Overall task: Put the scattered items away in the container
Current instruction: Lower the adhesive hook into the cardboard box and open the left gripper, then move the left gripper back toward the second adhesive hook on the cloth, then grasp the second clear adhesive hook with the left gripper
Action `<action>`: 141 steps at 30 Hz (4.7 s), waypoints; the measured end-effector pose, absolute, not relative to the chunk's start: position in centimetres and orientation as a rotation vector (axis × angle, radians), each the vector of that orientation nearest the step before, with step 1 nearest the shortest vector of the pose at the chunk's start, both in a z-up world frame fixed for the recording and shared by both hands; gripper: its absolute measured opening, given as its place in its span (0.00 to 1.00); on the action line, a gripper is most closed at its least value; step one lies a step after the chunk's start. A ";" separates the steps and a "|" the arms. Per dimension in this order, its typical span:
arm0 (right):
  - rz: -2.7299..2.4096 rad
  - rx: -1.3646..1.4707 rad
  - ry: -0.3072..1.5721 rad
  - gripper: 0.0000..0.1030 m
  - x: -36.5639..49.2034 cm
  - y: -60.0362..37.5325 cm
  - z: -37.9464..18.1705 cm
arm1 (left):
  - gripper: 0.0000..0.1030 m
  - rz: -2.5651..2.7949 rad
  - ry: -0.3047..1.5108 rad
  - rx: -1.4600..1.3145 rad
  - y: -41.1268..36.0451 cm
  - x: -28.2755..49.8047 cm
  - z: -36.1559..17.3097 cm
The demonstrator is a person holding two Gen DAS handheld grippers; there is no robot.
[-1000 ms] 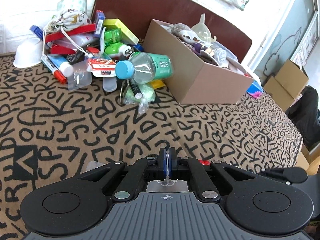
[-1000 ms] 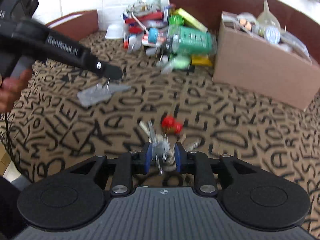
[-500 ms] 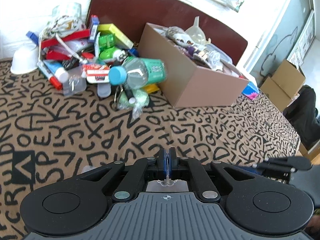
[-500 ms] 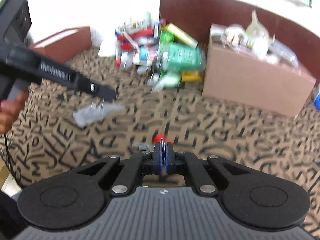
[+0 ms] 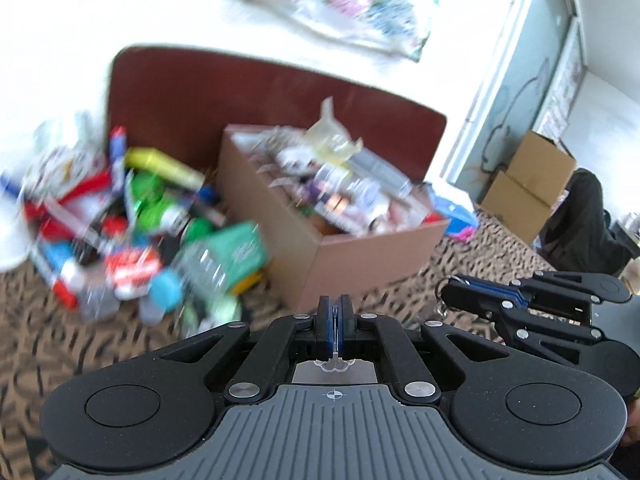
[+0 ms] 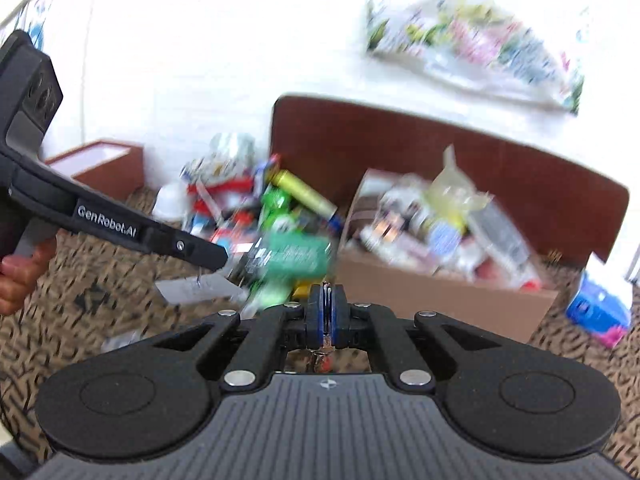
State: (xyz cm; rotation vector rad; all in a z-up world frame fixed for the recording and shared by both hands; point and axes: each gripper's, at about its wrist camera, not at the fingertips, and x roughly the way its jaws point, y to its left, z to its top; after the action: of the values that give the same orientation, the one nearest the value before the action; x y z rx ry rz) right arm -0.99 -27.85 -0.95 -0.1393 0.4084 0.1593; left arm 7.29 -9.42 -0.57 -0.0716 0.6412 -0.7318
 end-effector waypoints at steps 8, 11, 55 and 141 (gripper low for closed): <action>0.074 -0.126 0.326 0.04 2.2 -31.8 2.7 | 0.00 -0.779 0.599 -0.033 -14.6 11.4 3.4; 0.052 -0.123 0.319 0.04 4.0 -33.0 3.3 | 0.00 -0.775 0.605 -0.037 -16.1 13.7 4.4; -0.011 -0.056 0.425 1.00 13.9 -37.0 -1.0 | 1.00 -0.580 0.605 0.010 -22.7 21.4 0.3; 0.224 -0.022 0.697 0.36 14.5 -19.0 -14.5 | 0.00 -0.329 0.805 -0.117 0.7 8.6 -14.3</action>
State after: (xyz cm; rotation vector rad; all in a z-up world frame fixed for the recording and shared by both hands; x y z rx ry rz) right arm 14.53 -19.05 -14.47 -0.0221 0.6968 0.2238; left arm 8.60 0.68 -14.34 -0.1173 0.8054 -0.3293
